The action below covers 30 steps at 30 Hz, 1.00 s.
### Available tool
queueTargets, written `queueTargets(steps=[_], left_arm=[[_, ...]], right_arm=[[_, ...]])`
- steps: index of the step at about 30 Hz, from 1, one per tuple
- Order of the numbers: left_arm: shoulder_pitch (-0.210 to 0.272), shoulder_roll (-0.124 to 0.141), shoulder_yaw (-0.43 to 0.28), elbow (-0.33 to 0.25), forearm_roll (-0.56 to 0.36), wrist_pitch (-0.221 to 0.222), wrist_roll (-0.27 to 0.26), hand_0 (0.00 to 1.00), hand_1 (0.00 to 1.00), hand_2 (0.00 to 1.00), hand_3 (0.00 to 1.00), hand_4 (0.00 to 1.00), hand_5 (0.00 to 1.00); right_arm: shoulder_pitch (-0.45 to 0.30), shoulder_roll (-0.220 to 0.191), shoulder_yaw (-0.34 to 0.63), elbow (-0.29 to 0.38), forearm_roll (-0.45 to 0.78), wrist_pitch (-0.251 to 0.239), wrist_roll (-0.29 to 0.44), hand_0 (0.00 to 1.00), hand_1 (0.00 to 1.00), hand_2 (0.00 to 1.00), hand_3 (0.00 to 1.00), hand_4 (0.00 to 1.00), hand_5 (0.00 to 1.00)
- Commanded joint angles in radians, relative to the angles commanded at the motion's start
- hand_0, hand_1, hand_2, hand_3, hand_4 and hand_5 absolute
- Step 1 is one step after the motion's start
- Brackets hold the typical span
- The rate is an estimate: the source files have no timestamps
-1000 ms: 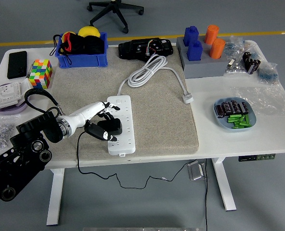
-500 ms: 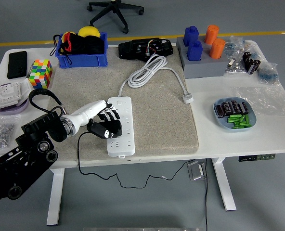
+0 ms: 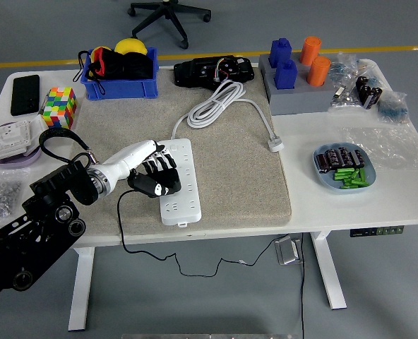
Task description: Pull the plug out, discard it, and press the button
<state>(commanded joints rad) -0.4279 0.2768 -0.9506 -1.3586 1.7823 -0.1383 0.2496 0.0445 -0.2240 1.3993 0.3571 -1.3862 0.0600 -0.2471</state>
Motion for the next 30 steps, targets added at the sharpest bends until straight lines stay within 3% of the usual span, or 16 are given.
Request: queueTargets(steps=[10, 26, 27, 30], left_arm=[[0.004, 0.007, -0.051, -0.011, 0.007, 0.007, -0.01, 0.434, 0.343, 0.333, 0.509, 0.727, 0.002], [0.003, 0.017, -0.144, 0.161, 0.058, 0.013, -0.024, 0.464, 0.352, 0.334, 0.511, 0.717, 0.002], [0.003, 0.017, -0.143, 0.166, 0.057, 0.013, -0.024, 0.612, 0.536, 0.508, 0.587, 0.765, 0.002], [0.003, 0.016, -0.143, 0.177, 0.058, 0.016, -0.026, 0.612, 0.536, 0.508, 0.587, 0.765, 0.002]], right_arm=[[0.001, 0.001, -0.002, 0.001, 0.001, 0.0, 0.0, 0.75, 0.701, 0.71, 0.724, 0.774, 0.63], [0.003, -0.001, -0.005, -0.001, 0.001, 0.0, 0.0, 0.749, 0.701, 0.71, 0.724, 0.774, 0.63], [0.003, -0.001, -0.006, 0.0, 0.001, 0.0, 0.0, 0.749, 0.701, 0.71, 0.724, 0.774, 0.63], [0.003, -0.002, -0.008, 0.0, 0.001, 0.0, 0.0, 0.749, 0.701, 0.71, 0.724, 0.774, 0.63]])
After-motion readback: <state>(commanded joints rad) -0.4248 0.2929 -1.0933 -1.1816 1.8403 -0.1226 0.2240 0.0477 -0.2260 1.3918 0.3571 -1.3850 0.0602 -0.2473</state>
